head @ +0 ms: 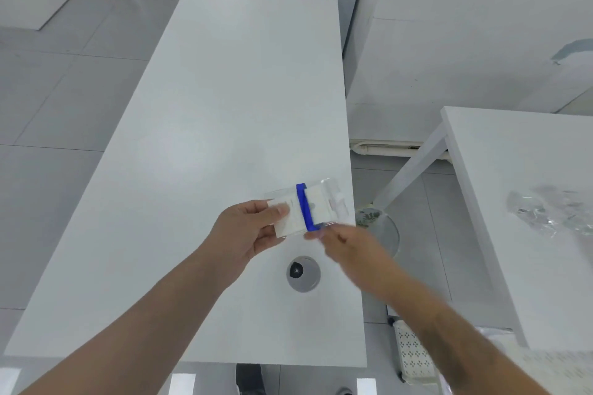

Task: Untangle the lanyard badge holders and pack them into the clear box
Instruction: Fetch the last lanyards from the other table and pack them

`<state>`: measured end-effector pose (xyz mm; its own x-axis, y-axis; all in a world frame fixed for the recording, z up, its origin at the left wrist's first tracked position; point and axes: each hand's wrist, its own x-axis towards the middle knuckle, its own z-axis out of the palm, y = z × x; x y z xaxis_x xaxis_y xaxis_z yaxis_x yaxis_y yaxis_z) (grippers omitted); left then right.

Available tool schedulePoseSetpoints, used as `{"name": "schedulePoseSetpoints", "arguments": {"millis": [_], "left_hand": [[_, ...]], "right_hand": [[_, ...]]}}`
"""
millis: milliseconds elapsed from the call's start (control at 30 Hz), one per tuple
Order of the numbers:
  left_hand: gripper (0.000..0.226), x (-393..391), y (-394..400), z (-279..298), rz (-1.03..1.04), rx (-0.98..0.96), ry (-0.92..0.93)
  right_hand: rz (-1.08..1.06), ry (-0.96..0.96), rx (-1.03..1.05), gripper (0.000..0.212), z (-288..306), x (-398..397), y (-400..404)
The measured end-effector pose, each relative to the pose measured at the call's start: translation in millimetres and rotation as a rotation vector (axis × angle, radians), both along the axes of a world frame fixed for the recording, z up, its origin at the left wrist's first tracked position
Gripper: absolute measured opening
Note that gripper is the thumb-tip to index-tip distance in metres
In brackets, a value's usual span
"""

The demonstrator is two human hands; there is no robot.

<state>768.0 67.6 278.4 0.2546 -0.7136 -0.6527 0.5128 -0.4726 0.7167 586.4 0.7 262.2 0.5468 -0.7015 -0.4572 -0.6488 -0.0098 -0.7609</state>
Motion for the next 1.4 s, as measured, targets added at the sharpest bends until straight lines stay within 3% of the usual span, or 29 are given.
{"name": "schedulePoseSetpoints", "arguments": {"millis": [67, 133, 233, 300, 367, 533, 600, 667, 767, 867, 933, 1033, 1233, 1300, 1400], "left_hand": [[0.008, -7.9, -3.8, -8.2, 0.034, 0.05, -0.278], [0.009, -13.8, -5.4, -15.2, -0.062, 0.048, -0.578], [0.011, -24.3, -2.6, -17.0, -0.336, 0.006, -0.772], [0.012, -34.1, 0.6, -14.7, -0.498, -0.025, -0.69], [0.01, -49.6, 2.8, -9.1, -0.56, -0.05, -0.455], [0.007, -98.2, 2.4, 5.8, -0.462, -0.052, -0.127], [0.009, -126.9, -0.6, 8.7, -0.336, -0.051, -0.052], [0.011, -152.4, -4.9, 5.9, -0.203, -0.037, -0.078], [0.009, -185.7, -10.2, -1.1, -0.099, 0.009, -0.288], [0.015, -209.5, -8.8, -10.2, -0.13, 0.017, -0.524], [0.016, -221.1, -8.3, -11.8, -0.239, 0.002, -0.648], [0.015, -234.3, -9.9, -7.1, -0.364, -0.036, -0.591], [0.006, -244.0, -23.9, 8.7, -0.471, -0.095, -0.391], [0.005, -242.6, -30.7, 12.0, -0.469, -0.1, -0.347], [0.003, -244.9, -42.7, 14.9, -0.483, -0.101, -0.312]], "right_hand": [[0.238, 0.14, -0.164, 0.042, 0.4, -5.2, 21.7], [0.411, 0.249, -0.295, 0.035, 9.6, -11.4, 25.9], [0.407, 0.24, -0.389, 0.029, 36.9, -27.9, 6.8], [0.248, 0.151, -0.318, 0.02, 52.6, -46.5, -14.9], [0.084, 0.041, -0.214, 0.011, 61.8, -69.2, -32.9], [-0.307, -0.196, 0.07, 0.009, 41.1, -120.0, -28.9], [-0.403, -0.136, 0.15, 0.023, 17.9, -139.7, -8.7], [-0.345, -0.077, 0.111, 0.038, 2.7, -155.4, 18.4], [-0.196, -0.07, -0.018, 0.034, 2.4, -178.8, 47.3], [0.016, 0.133, -0.234, 0.022, 13.3, -208.2, 51.0], [0.072, 0.193, -0.269, 0.028, 32.8, -226.2, 43.9], [0.076, 0.196, -0.333, 0.025, 58.6, -240.8, 22.5], [-0.179, 0.098, -0.421, 0.005, 54.0, -254.8, -12.6], [-0.325, 0.048, -0.36, 0.014, 51.4, -257.8, -17.5], [-0.491, -0.005, -0.108, 0.027, 52.3, -262.0, -25.4]]}}
